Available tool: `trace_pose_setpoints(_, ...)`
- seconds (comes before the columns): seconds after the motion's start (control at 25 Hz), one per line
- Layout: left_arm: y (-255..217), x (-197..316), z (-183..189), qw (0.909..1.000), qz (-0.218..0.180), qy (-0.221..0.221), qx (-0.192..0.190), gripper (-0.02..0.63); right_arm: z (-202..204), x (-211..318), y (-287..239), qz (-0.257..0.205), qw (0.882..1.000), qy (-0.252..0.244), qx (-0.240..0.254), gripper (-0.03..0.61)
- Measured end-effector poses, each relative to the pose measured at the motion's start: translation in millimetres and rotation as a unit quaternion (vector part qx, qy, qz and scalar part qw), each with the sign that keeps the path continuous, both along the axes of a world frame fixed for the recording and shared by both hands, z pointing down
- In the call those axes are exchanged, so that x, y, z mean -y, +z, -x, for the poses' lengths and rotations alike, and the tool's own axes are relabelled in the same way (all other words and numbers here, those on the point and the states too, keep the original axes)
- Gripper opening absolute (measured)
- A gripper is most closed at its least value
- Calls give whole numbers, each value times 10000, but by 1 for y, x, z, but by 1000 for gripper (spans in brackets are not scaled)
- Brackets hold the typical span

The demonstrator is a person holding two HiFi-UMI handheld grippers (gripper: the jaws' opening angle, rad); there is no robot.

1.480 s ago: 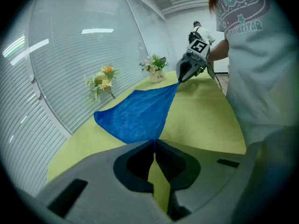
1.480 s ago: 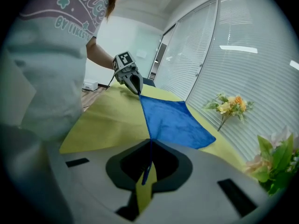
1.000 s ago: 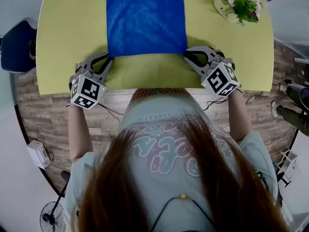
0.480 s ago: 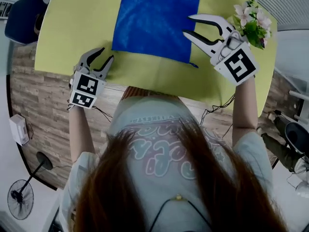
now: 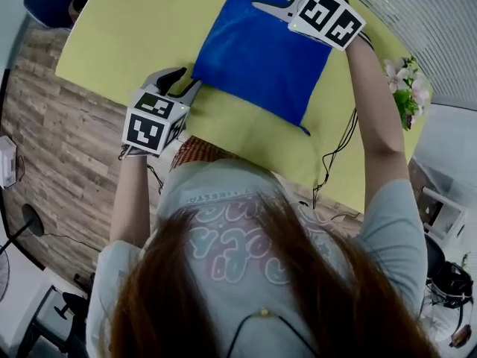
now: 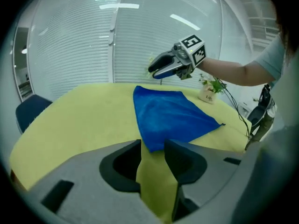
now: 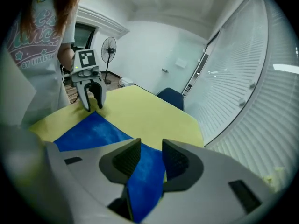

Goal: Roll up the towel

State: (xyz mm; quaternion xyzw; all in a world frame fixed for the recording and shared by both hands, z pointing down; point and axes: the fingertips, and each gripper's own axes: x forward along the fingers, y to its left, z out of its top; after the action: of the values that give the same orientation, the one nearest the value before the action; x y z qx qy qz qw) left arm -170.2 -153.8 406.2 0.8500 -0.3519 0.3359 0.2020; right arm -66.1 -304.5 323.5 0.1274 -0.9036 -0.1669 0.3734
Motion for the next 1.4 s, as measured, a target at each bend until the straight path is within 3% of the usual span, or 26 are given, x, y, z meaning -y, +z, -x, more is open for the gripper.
trace_pose_setpoints(0.12,2,6,-2,9986,455,-199,-188,124,13,36,27,329,9991,123,-236,149)
trace_pose_setpoints(0.2,9,7,-5,9978,633,-177,-90,124,16,56,49,536,9974,208,-430,149)
trace_pose_setpoints(0.4,20,8,-7,9965,781,-262,109,117,19,81,79,896,9928,307,-728,153)
trace_pose_setpoints(0.48,18,11,-5,9966,721,-338,185,80,17,84,84,1061,9906,296,-805,151)
trace_pose_setpoints(0.52,17,12,-4,9968,689,-340,212,65,17,84,85,1135,9897,265,-833,133)
trace_pose_setpoints(0.6,17,14,-3,9972,661,-283,229,60,15,83,87,1236,9888,177,-816,24)
trace_pose_setpoints(0.64,18,13,-2,9972,666,-255,226,54,15,82,88,1263,9889,150,-766,23)
trace_pose_setpoints(0.8,19,9,1,9973,662,-221,217,21,14,77,84,1260,9911,116,-406,19)
trace_pose_setpoints(1.08,2,-3,-7,9993,254,177,205,17,2,67,61,866,9961,125,-88,17)
trace_pose_setpoints(1.4,-7,-34,-54,9937,-148,1061,344,17,-43,45,64,584,9966,335,-472,20)
